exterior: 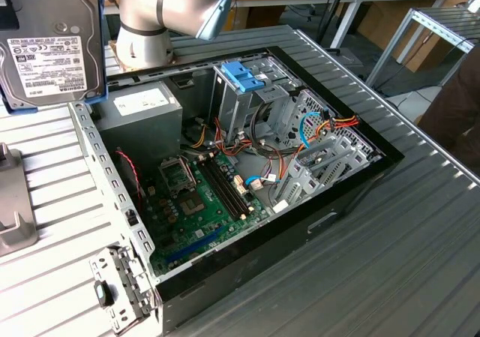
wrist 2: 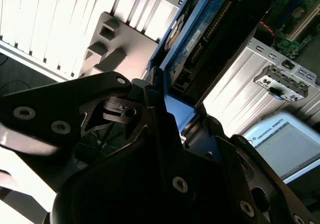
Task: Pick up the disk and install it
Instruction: 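Pick up the disk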
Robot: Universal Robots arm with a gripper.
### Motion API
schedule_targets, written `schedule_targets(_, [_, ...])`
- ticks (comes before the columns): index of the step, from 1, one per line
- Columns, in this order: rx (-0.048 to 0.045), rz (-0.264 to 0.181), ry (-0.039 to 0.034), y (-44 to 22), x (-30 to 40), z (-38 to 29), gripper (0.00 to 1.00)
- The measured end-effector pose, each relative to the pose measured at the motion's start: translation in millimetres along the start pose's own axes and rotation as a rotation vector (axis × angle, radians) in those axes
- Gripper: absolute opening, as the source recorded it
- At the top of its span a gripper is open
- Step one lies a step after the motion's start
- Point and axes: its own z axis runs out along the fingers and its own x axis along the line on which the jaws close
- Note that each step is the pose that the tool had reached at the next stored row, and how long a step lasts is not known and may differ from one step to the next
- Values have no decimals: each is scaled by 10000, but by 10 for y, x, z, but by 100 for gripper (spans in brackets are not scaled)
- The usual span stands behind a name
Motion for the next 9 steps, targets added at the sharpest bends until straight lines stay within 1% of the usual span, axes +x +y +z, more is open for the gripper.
schedule_targets(9, [0, 0, 0, -9, 38, -4, 37])
